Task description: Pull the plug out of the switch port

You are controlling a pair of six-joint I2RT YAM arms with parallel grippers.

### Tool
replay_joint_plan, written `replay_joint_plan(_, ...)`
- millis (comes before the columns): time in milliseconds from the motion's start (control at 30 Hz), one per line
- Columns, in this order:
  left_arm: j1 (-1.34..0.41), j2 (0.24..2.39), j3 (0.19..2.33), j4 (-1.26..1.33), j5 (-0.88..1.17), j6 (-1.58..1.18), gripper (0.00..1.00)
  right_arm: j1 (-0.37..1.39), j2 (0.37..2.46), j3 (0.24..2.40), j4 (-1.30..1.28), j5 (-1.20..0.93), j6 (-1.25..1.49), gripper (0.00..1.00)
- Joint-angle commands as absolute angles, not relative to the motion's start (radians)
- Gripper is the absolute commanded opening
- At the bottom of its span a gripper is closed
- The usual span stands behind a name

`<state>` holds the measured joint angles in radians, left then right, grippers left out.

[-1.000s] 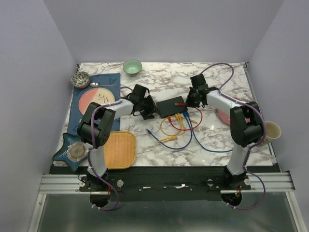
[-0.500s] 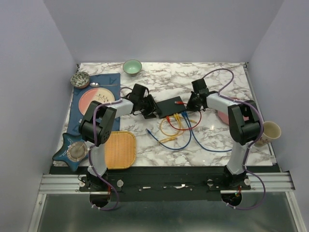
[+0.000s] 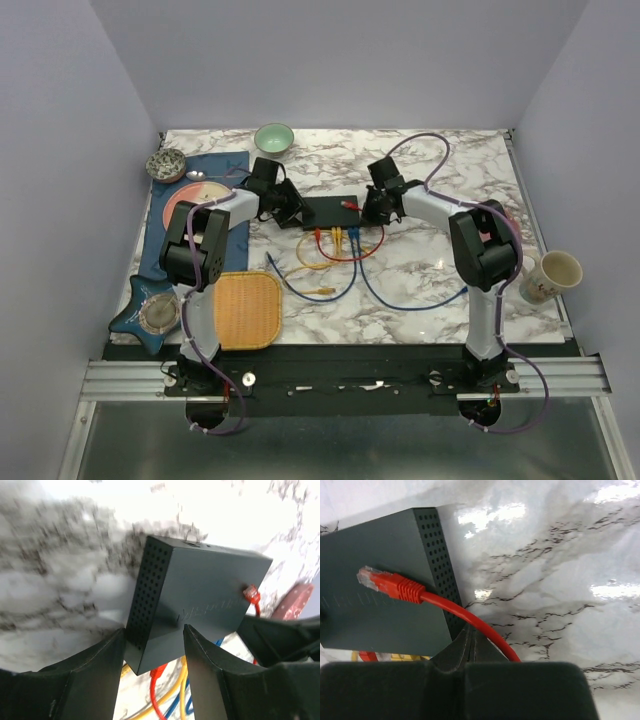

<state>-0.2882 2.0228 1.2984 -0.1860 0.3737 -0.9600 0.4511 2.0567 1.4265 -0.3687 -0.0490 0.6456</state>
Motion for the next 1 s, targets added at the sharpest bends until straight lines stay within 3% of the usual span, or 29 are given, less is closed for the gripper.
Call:
replay_joint_plan(0, -0.310, 2.120, 1.361, -0.252, 0.354, -0.931, 0.61, 0.531, 2.071, 1.473, -0.371, -0.223, 0.657, 0.02)
replay_joint_plan(67, -0.311, 2.102, 1.358, -0.259, 0.338, -0.927, 0.61, 0.531, 2.033, 1.457, -0.385, -0.143, 0.649, 0.03)
replay_joint_plan(167, -0.308, 2.045, 1.356, -0.285, 0.269, -0.897, 0.61, 0.531, 1.913, 1.419, -0.385, -0.020, 0.601, 0.15)
replay_joint_plan(300, -0.308, 1.965, 1.345, -0.293, 0.218, -0.881, 0.63, 0.531, 1.784, 1.388, -0.385, 0.084, 0.534, 0.49)
replay_joint_plan(400, -0.307, 1.934, 1.319, -0.292, 0.206, -0.876, 0.63, 0.531, 1.723, 1.350, -0.385, 0.094, 0.525, 0.60)
replay_joint_plan(967, -0.310, 1.717, 1.016, -0.273, 0.163, -0.847, 0.63, 0.535, 1.490, 0.870, -0.198, -0.054, 0.555, 0.55)
